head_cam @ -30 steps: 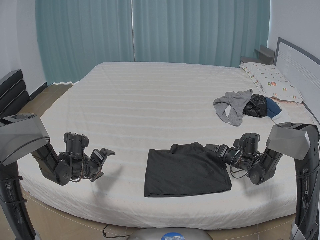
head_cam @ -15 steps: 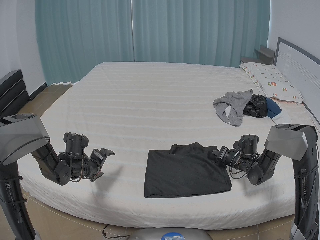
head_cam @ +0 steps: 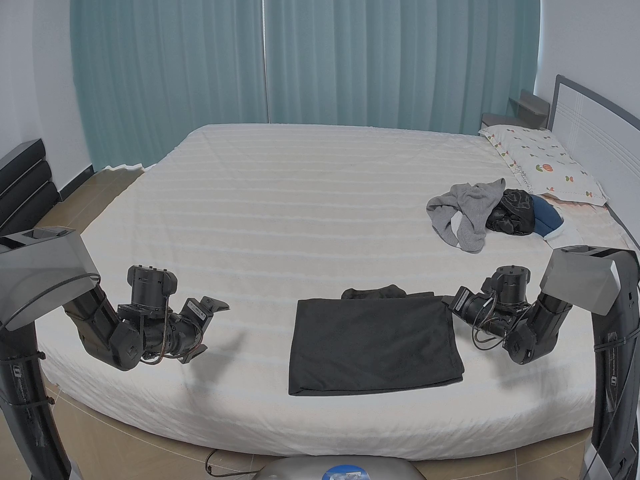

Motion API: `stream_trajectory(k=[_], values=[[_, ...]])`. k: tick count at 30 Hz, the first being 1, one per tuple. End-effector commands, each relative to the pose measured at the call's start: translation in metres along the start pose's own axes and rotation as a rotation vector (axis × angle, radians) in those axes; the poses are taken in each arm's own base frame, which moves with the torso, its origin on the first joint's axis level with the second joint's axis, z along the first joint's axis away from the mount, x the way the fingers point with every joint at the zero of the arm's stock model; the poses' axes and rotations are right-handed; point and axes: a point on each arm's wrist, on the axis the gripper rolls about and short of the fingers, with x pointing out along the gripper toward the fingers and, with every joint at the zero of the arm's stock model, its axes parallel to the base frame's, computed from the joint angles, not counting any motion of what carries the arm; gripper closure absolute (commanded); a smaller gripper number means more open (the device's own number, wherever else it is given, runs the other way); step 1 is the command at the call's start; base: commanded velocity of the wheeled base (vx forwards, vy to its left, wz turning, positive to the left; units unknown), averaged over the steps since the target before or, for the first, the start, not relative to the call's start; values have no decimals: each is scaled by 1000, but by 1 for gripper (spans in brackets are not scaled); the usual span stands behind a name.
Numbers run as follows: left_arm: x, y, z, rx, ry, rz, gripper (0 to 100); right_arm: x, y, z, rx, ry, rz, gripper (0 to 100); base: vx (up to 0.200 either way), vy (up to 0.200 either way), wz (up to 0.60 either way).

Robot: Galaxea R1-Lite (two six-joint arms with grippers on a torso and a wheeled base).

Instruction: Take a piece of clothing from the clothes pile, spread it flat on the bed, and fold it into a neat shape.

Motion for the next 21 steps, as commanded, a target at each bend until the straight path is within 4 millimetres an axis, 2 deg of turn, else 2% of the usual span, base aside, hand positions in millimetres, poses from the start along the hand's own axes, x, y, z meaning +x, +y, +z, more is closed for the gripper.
stream_trajectory(k=[1,13,14,21], values=[[0,0,0,-1,1,1,0,0,0,3,0,-9,2,100,0,0,0],[0,0,0,-1,2,1,0,1,-2,4,10,13,-23,100,0,0,0],[0,0,0,-1,2,1,0,2,-2,5,13,18,-29,0,0,0,0],[1,-1,1,-1,0,-3,0,-4,2,7,14,10,-29,0,0,0,0]])
